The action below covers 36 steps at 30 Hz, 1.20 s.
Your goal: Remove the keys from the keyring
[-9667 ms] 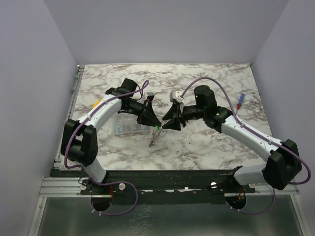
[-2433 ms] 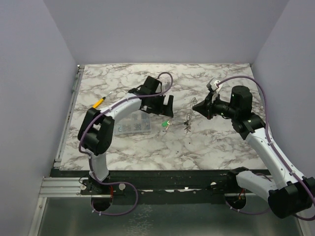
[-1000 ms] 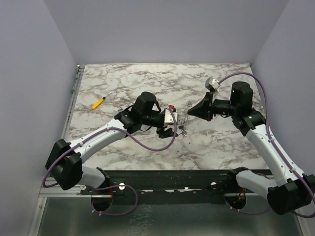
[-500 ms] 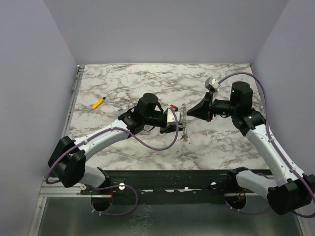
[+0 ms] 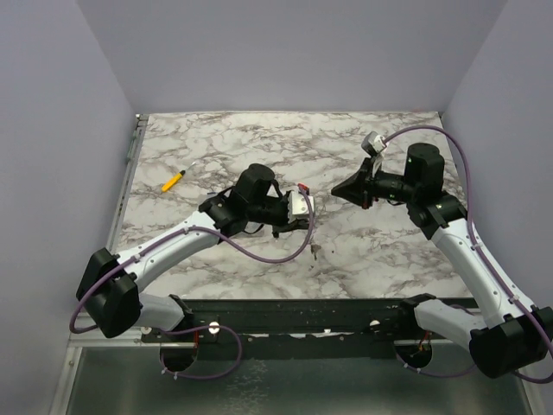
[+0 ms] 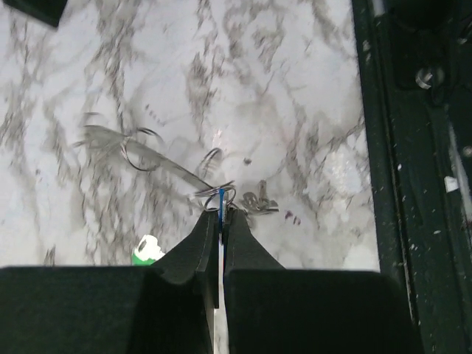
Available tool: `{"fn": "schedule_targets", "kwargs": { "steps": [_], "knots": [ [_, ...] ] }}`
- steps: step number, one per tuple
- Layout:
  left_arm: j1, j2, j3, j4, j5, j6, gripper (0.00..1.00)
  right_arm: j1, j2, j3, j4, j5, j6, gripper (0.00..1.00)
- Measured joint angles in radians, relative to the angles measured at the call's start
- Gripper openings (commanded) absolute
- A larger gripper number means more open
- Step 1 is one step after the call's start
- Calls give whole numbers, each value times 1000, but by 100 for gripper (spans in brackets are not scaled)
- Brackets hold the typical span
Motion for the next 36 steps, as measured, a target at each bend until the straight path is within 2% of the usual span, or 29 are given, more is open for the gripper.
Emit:
{"fn": "schedule_targets", "kwargs": {
  "steps": [7,10,15,20,22,29,36],
  "knots": [
    [3,-15,117,-274,-191,127,0,0,-5,-55,16,35,-19,2],
    [0,-3,186,-336,-251,185,0,0,-6,-107,14,21,-28,30],
    [-13,32,267,-401,-316,266,0,0,-6,-142,10,-38,-53,53],
    [-32,95,375,-459,-352,261,0,0,-8,-139,10,-79,-71,74],
    [-34,119,422,-481,-365,234,0,0,-8,-132,5,-80,-75,77],
    [-35,183,557,-549,-357,122,0,0,-22,-94,-11,-77,-109,77],
    [-37,189,580,-626,-288,86,0,0,-22,-86,-13,-111,-154,77]
  ]
}}
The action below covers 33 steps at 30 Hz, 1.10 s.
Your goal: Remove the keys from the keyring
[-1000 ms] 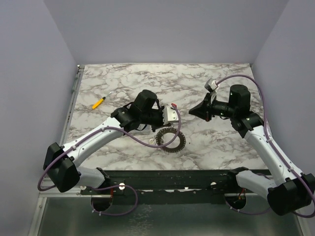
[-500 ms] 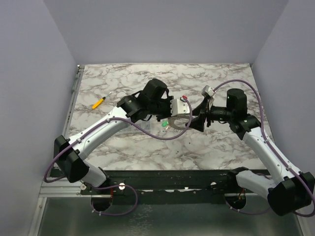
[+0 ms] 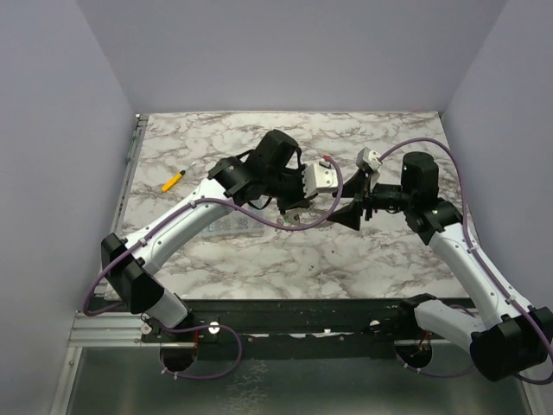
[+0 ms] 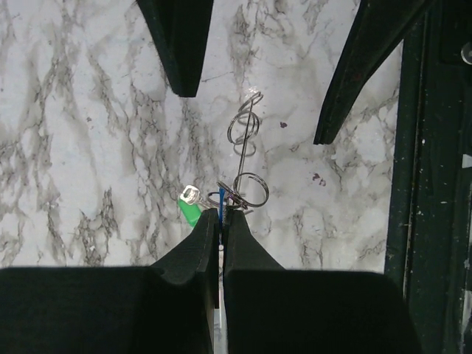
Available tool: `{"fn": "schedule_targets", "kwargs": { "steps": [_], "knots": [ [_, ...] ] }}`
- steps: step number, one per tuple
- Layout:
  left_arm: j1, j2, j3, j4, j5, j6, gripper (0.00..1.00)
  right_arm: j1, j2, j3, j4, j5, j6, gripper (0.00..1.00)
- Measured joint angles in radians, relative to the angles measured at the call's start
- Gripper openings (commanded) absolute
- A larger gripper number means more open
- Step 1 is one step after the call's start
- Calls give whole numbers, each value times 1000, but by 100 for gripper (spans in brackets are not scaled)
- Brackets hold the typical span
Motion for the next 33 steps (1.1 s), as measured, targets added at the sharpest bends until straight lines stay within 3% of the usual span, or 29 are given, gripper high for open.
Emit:
{"fn": "schedule_targets", "kwargs": {
  "steps": [11,16,21,33],
  "knots": [
    [-1,-2,0,-15,100,-88,0,0,11,-64,98,-111,42,75],
    [-1,-4,0,9,116,-145,0,5,11,-86,95,-127,12,61],
    [-1,-21,-2,21,125,-153,0,8,11,-100,97,-126,1,73],
    [-1,-55,-3,42,156,-166,0,8,22,-117,100,-127,-13,66]
  ]
}}
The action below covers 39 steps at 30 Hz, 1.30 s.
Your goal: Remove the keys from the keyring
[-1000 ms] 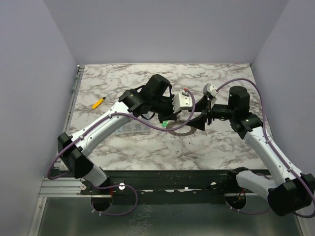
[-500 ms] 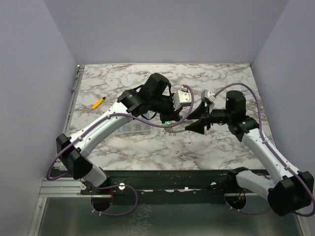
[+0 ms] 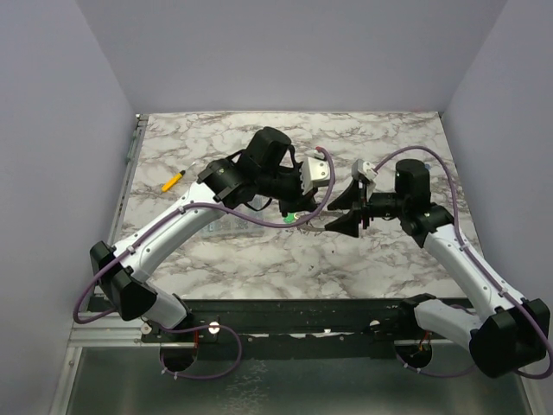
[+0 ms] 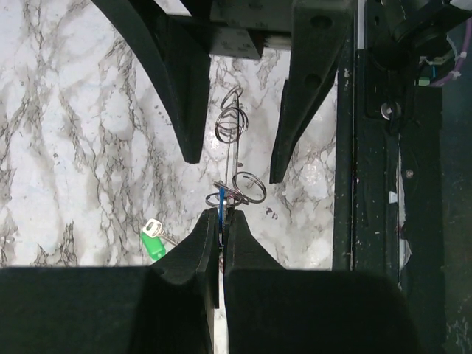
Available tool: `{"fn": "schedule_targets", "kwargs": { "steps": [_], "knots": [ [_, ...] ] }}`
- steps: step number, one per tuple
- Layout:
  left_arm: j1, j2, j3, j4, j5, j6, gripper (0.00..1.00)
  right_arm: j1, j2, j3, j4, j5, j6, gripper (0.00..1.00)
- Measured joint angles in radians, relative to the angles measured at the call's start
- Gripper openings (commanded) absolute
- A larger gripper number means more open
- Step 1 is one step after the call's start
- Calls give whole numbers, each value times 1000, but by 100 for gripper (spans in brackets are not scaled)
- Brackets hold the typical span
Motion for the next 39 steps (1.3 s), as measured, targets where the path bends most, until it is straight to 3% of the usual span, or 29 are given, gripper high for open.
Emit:
{"fn": "schedule_targets", "kwargs": {
  "steps": [7,12,24,31,36,39],
  "knots": [
    [0,-64,-77,-5,-1,136,0,2,-5,214,-197,6,-157,68],
    [-8,-109,-106,-8,-33,240,0,2,-35,251,-235,5,-176,60],
    [-105,-181,-193,23,-191,496,0,6,-11,167,-142,-8,-73,52],
    [-138,-204,-202,85,-271,504,0,13,-6,119,-50,-20,24,51],
    [-143,-204,-204,98,-290,473,0,13,-6,119,6,-29,85,41],
    [-143,-206,-217,113,-288,467,0,13,-6,107,67,-59,128,40]
  ]
}}
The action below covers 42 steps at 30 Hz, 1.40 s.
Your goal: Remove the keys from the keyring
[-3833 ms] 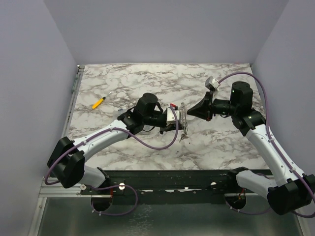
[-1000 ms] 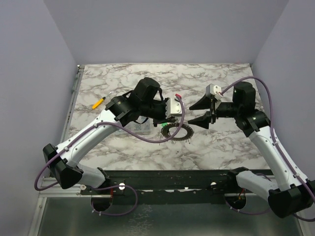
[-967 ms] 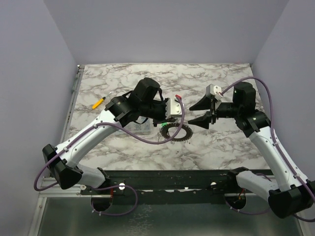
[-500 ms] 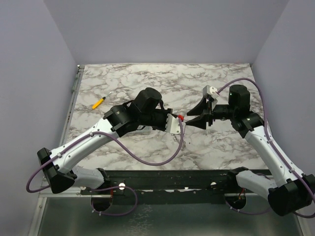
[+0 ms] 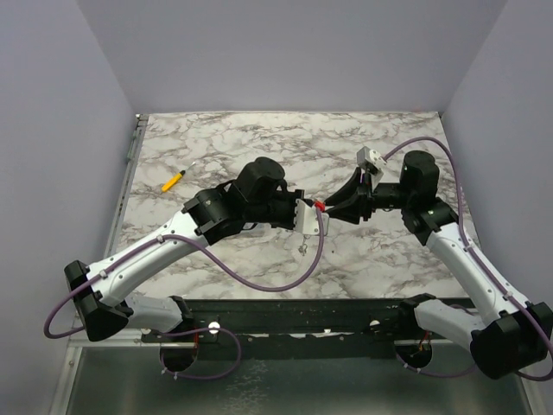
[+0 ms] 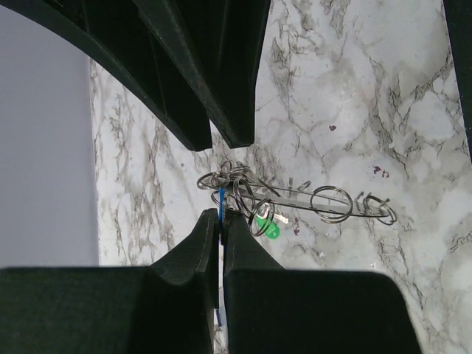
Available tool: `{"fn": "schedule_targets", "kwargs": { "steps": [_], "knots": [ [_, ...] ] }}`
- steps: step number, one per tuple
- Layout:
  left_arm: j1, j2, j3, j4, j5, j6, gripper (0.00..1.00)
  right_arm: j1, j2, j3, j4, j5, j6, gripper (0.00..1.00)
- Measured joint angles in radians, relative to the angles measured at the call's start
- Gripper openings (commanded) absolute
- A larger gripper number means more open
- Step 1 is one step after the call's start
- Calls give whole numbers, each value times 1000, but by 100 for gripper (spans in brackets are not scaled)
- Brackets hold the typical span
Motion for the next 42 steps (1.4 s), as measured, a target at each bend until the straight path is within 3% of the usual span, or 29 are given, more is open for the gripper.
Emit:
{"fn": "schedule_targets", "kwargs": {
  "steps": [15,22,26,32,34,37,42],
  "knots": [
    [0,-52,-62,114,70,-65,0,1,29,-132,382,-123,259,40],
    [0,-52,-81,167,81,-102,0,15,29,-144,474,-162,319,38],
    [0,-52,-89,183,80,-113,0,18,32,-145,526,-170,354,30],
    [0,-52,-90,207,74,-129,0,21,39,-157,579,-176,385,9],
    [0,-52,-93,214,66,-135,0,21,39,-161,587,-177,389,1],
    [0,-53,-103,222,53,-138,0,21,39,-158,560,-176,370,1],
    [0,-57,-127,237,13,-109,0,23,48,-22,192,-145,123,1]
  ]
}}
